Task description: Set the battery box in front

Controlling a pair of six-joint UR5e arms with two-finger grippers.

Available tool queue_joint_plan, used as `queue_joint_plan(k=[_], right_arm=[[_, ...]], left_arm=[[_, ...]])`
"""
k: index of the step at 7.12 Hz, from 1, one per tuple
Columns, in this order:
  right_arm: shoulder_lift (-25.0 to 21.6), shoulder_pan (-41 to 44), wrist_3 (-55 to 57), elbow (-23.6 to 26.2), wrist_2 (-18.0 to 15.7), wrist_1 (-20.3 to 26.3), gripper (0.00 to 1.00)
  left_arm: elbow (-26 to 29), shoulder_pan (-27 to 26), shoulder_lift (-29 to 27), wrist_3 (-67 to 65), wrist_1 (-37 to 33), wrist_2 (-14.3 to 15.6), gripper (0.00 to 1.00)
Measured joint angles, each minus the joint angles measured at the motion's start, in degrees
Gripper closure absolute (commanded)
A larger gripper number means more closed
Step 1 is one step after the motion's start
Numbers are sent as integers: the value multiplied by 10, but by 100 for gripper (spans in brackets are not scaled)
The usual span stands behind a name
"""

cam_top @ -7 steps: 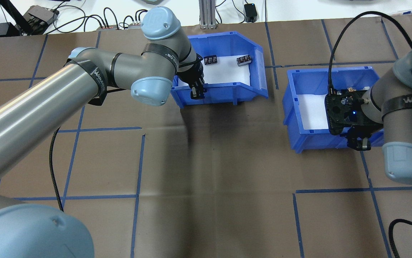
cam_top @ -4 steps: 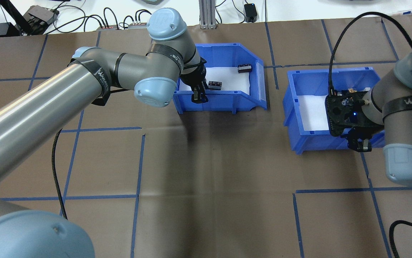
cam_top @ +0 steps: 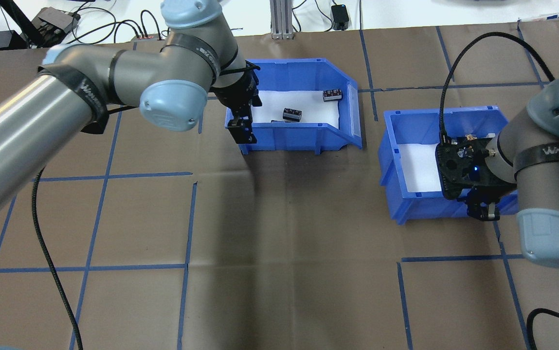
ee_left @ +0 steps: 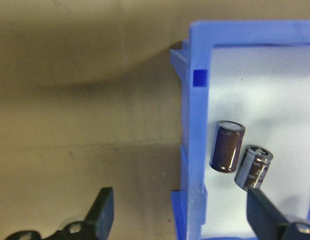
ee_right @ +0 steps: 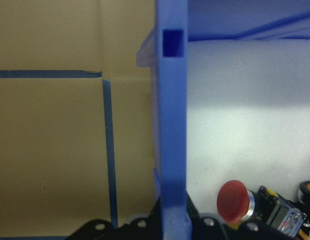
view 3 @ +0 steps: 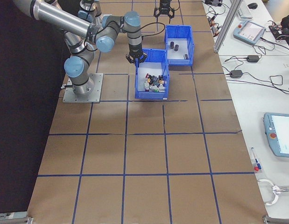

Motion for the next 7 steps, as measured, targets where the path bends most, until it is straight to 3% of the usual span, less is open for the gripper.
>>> queue_joint_plan(k=[3, 6, 7], right_arm=[[-38, 46, 52, 27, 25, 24, 100], [-38, 156, 169, 32, 22, 22, 100], [-35, 192, 205, 32, 21, 18, 100]], left_arm=[[27, 74, 70, 368, -141, 8, 0], [55, 118, 93, 788, -160, 16, 0], [56, 123, 94, 877, -150, 33, 0]])
